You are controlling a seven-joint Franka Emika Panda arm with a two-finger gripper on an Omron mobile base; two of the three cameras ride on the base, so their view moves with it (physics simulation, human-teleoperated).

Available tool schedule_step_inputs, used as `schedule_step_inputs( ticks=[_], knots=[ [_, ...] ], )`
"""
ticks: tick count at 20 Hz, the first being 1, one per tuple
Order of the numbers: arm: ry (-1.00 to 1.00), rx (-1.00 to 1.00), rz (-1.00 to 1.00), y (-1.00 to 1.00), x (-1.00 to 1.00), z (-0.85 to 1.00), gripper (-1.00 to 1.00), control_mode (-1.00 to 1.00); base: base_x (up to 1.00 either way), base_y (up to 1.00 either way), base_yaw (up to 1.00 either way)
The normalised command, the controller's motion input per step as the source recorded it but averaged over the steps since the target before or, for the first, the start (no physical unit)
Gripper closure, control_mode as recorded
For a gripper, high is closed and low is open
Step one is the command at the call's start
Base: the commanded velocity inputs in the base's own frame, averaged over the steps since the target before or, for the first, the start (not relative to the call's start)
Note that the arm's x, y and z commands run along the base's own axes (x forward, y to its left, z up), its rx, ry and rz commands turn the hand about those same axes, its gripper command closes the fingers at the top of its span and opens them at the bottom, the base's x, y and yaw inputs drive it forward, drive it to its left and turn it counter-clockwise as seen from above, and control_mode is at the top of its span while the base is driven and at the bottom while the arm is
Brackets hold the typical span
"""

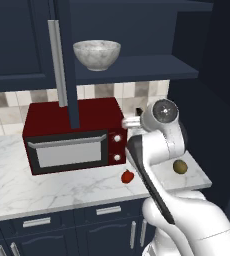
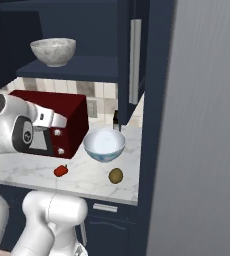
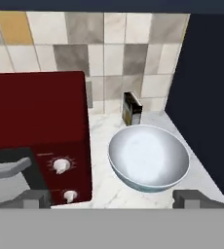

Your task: Pick both bowls and place them on the counter. Then place the bell pepper in one bowl and place the potato in the other bowl.

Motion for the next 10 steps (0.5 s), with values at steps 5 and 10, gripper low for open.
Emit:
schedule_step_inputs(
  ticks=[5,10],
  knots=[
    [-0.05,0.25,-0.13,0.0,0.21,0.61,-1.0,-1.0,0.0,0.0,0.0],
    [0.0,0.26,-0.05,0.0,0.11,0.7,-1.0,-1.0,0.0,0.0,0.0]
  ],
)
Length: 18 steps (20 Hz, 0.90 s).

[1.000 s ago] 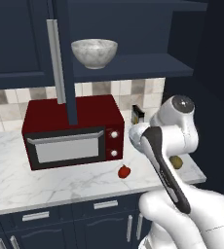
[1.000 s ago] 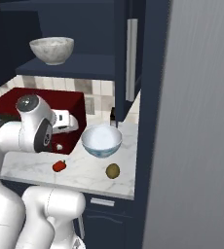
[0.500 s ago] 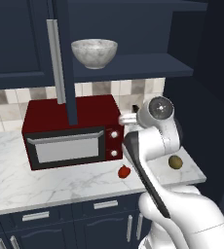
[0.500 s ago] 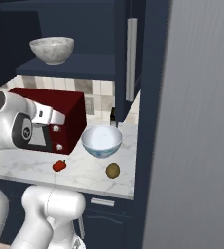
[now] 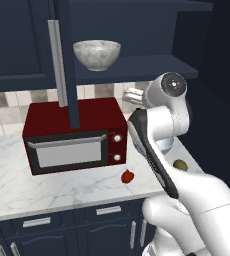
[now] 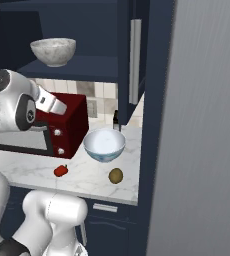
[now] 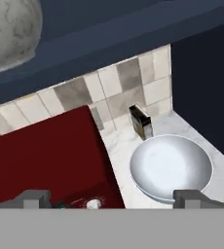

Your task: Pick both bowls and place them on the counter. Then place the bell pepper in one bowl and place the potato in the other bowl.

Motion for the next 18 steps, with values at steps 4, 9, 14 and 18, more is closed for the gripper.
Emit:
schedule_step_inputs(
  ticks=[4,9,14,18],
  knots=[
    [0.0,0.27,-0.08,-0.01,0.03,0.8,-1.0,-1.0,0.0,0.0,0.0],
    [0.0,0.22,-0.05,-0.09,0.13,0.34,-1.0,-1.0,0.0,0.0,0.0],
    [0.03,0.18,-0.04,-0.04,0.36,0.31,-1.0,-1.0,0.0,0.0,0.0],
    [0.0,0.21,-0.03,0.0,0.32,0.46,-1.0,-1.0,0.0,0.0,0.0]
  ],
)
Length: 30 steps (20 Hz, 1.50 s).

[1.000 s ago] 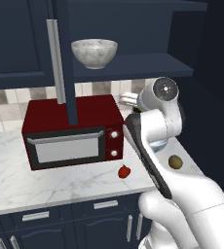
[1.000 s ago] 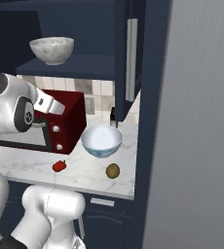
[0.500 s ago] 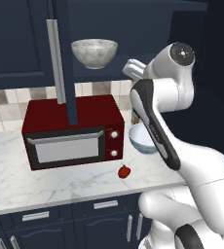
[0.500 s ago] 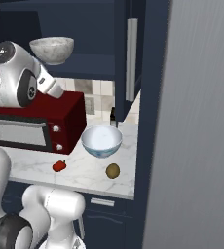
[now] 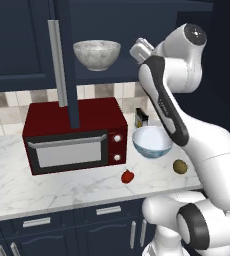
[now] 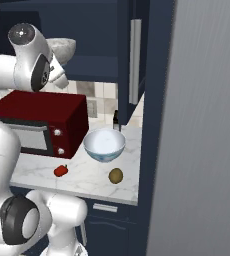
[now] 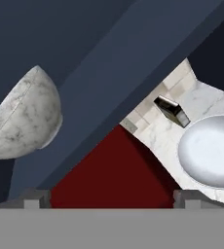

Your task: Pick both bowls and place them on the counter. Then place the bell pepper in one bowl and place the potato in the other bowl.

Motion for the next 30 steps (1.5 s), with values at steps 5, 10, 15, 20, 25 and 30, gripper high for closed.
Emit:
schedule_step_inputs(
  ticks=[5,10,15,20,25,30],
  knots=[
    [0.01,0.21,-0.02,0.01,0.23,0.36,-1.0,-1.0,0.0,0.0,0.0],
    [0.04,0.09,0.0,0.03,0.27,0.07,-1.0,-1.0,0.0,0.0,0.0],
    [0.02,0.01,0.0,0.29,0.33,0.0,-1.0,-1.0,0.0,0.0,0.0],
    [0.01,0.0,-0.02,0.37,0.38,0.0,-1.0,-1.0,0.0,0.0,0.0],
    [0.01,0.0,-0.04,0.23,0.45,0.0,-1.0,-1.0,0.0,0.0,0.0],
    [0.05,0.01,-0.05,0.22,0.47,0.01,-1.0,-1.0,0.0,0.0,0.0]
  ],
)
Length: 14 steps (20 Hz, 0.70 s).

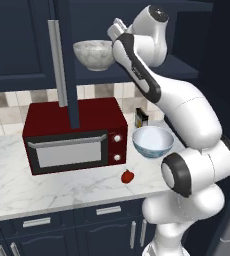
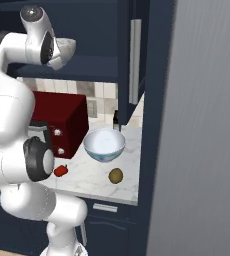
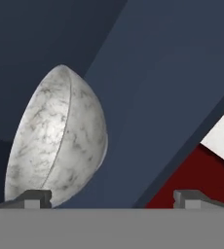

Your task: Pick both bowls and place them on the counter. Then place the bell pepper in one bowl and place the potato in the other bowl.

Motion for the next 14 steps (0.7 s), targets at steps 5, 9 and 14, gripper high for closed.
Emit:
schedule_step_inputs(
  ticks=[5,9,14],
  knots=[
    [0.07,0.0,-0.03,0.09,0.42,0.0,-1.0,-1.0,0.0,0.0,0.0],
    [0.07,0.0,0.0,0.01,0.46,0.0,-1.0,-1.0,0.0,0.0,0.0],
    [0.06,0.0,0.0,0.0,0.41,0.0,-1.0,-1.0,0.0,0.0,0.0]
  ],
)
